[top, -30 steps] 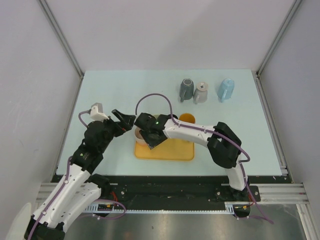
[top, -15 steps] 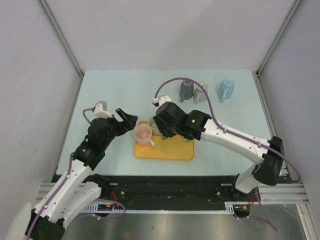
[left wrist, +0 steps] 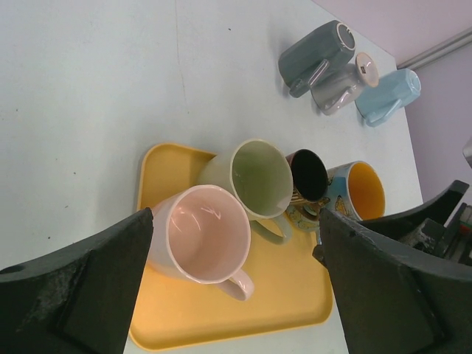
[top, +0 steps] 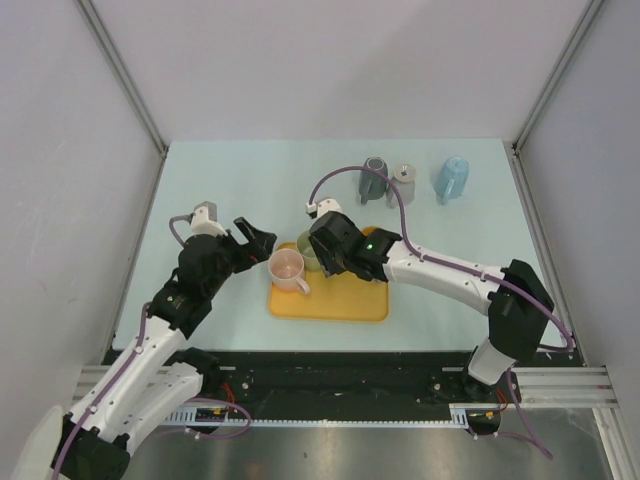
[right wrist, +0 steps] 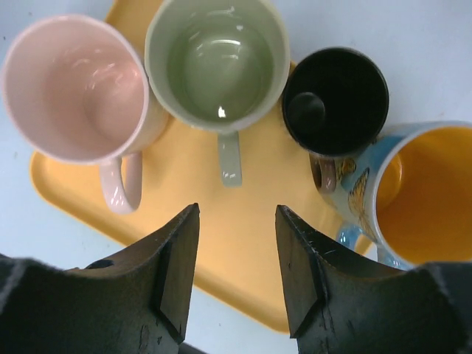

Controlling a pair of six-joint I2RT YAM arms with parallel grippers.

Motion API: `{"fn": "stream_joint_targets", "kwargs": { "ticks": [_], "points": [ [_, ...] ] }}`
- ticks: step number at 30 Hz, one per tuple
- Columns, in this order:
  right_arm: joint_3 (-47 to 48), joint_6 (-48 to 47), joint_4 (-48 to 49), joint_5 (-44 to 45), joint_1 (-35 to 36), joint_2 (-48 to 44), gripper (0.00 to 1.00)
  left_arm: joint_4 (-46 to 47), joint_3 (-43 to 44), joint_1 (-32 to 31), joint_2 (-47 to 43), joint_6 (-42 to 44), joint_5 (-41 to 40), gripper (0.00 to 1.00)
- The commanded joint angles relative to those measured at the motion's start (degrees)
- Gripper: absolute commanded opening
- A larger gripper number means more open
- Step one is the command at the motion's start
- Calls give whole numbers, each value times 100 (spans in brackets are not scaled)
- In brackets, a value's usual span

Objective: Turn the mug right side up
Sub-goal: Turn over the cup at the center of the board.

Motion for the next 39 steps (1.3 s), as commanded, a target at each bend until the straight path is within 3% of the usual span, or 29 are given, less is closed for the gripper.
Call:
{"fn": "stream_joint_targets", "kwargs": {
  "ticks": [1, 25, 39],
  "points": [
    [63, -80, 511, 5, -131, 232, 50, 14, 123, -9, -80, 169, 42, 98],
    [63, -19, 705, 57, -149, 576, 48, -12, 79, -1, -106, 186, 33, 98],
    [63, -54, 424, 618, -105, -136, 48, -12, 88, -9, -80, 142, 59, 98]
  ]
}}
